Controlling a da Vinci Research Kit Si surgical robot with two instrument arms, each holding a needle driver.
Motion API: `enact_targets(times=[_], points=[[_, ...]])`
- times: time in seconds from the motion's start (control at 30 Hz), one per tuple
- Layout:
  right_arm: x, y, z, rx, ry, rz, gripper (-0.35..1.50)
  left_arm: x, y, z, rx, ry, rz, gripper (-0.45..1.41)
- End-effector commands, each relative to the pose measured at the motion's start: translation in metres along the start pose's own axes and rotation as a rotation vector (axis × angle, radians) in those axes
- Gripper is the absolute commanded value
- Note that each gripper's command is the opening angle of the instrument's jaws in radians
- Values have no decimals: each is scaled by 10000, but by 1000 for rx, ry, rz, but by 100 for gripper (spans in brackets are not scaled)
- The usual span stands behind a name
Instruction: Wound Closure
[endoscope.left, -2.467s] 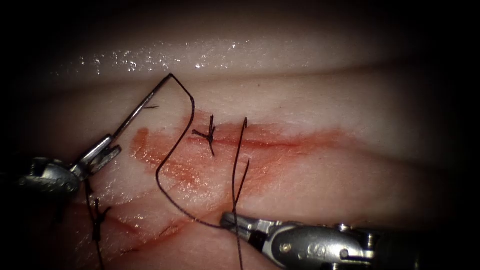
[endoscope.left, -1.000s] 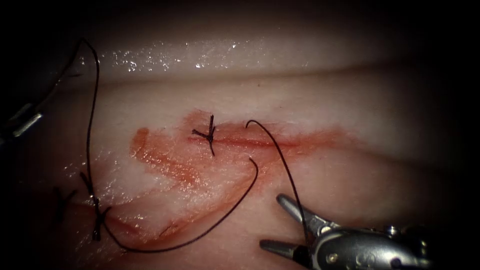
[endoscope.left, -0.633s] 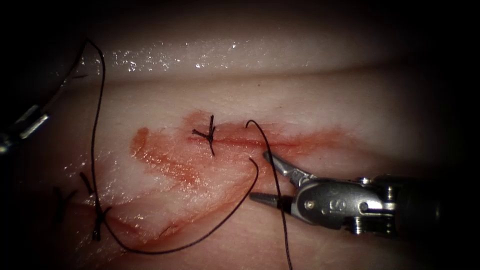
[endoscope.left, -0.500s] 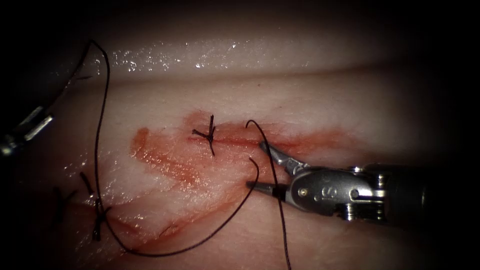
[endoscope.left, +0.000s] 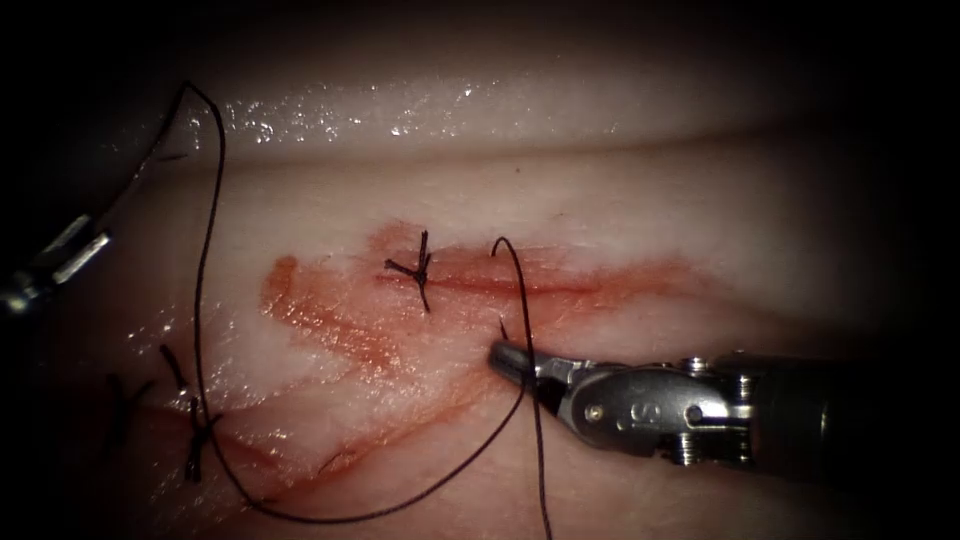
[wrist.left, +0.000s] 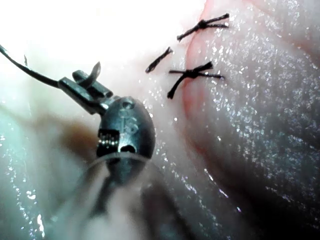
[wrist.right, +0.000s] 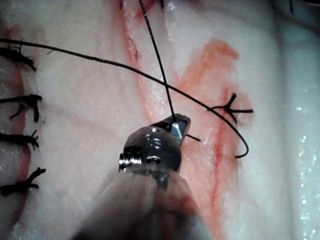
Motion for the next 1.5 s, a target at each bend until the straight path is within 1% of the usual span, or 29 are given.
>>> enact_targets(times=[0.03,0.07,0.1,0.17,0.2,0.23,0.27,0.4,0.5,0.57,0.6,0.63,0.67,0.7,0.73,0.77,0.8,0.83,0.87,0.9,0.97,1.03,1.1,1.23,1.3,1.33,1.37,1.43,1.5], points=[[22,-11,3,8,15,4,-35,-4,7,6,-2,-2,0,-45],[47,-22,-3,39,41,7,-35,-4,10,7,-7,2,3,-45],[47,-22,-3,39,41,7,-35,-4,10,7,-7,2,3,-45],[69,-34,-5,75,63,7,-35,-4,12,8,-11,5,10,-45],[85,-44,-6,109,79,6,-35,-4,13,9,-18,9,11,-45],[110,-59,-5,159,98,2,-35,-2,16,11,-34,20,1,-45],[110,-59,-5,159,98,2,-35,-2,16,11,-34,20,1,-45],[168,-89,-1,266,156,-22,-35,0,20,14,-47,34,2,-45],[195,-93,4,297,200,-31,-35,1,23,15,-47,33,3,-45],[196,-89,5,281,204,-32,-35,0,23,15,-47,33,3,-45],[192,-77,3,196,201,-14,59,0,23,14,-47,33,4,-45],[189,-70,2,162,202,-5,101,0,23,14,-47,33,4,-45],[185,-62,0,123,204,11,123,0,23,14,-48,33,4,-45],[178,-51,-6,71,210,25,136,-1,22,14,-48,34,4,-45],[173,-44,-10,34,213,35,141,-1,22,14,-48,34,4,-45],[173,-44,-10,34,213,35,141,-1,22,14,-48,34,4,-45],[160,-29,-22,-25,208,53,146,-1,22,14,-48,35,4,-45],[160,-29,-22,-25,208,53,146,-1,22,14,-48,35,4,-45],[147,-19,-30,-47,203,61,148,-2,23,14,-48,35,5,-45],[147,-19,-30,-47,203,61,148,-2,23,14,-48,35,5,-45],[125,-7,-38,-67,175,66,148,-3,24,14,-47,36,6,-45],[118,-4,-39,-71,171,67,148,-3,24,15,-49,34,6,-45],[94,5,-41,-90,151,73,146,-4,25,15,-50,32,8,-45],[73,10,-41,-103,132,69,145,-6,25,15,-51,32,9,-45],[58,13,-38,-111,123,64,143,-7,26,16,-53,30,10,-45],[43,16,-32,-105,101,57,143,-7,26,16,-54,29,11,-45],[43,16,-32,-105,101,57,143,-7,26,16,-54,29,11,-45],[26,17,-19,-101,71,47,143,-8,27,17,-55,26,13,-45],[22,18,-14,-103,72,45,143,-8,28,17,-56,24,13,-45]])
